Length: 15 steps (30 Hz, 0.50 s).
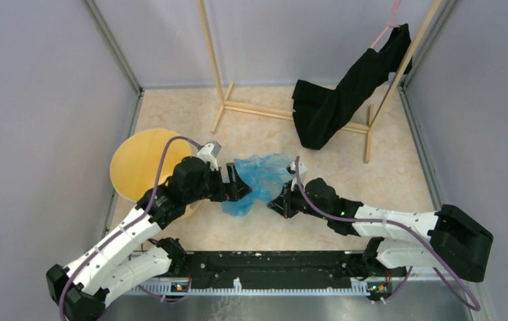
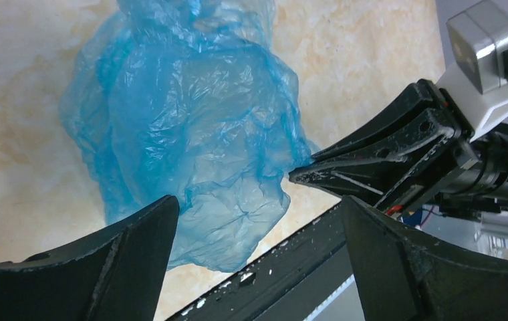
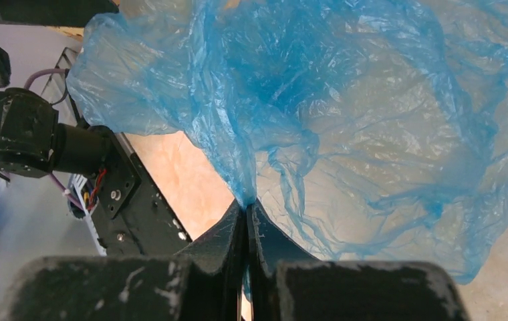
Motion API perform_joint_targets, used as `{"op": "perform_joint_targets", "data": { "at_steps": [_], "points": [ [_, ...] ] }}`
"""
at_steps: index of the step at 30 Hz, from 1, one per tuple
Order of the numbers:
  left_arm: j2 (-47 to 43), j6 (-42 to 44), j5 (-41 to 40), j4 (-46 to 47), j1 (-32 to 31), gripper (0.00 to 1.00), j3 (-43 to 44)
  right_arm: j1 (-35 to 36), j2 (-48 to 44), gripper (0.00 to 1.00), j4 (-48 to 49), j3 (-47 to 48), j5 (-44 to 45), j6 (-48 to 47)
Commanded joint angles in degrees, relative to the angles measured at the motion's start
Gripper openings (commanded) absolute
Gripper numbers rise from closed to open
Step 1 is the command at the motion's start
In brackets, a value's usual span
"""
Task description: Put the trash bags into the trash bin
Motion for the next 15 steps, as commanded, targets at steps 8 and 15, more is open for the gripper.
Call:
{"op": "perform_joint_targets", "data": {
  "at_steps": [8, 15],
  "points": [
    [5.9, 3.3, 4.2, 3.3, -0.6, 0.88, 6.3, 0.1, -4.0, 0.06, 5.0, -4.6, -5.3, 1.7],
    [19.6, 4.8, -7.0, -8.2, -5.7, 0.97, 19.8, 0.2, -3.7, 0.06, 9.6, -6.4, -6.4, 3.5]
  ]
}}
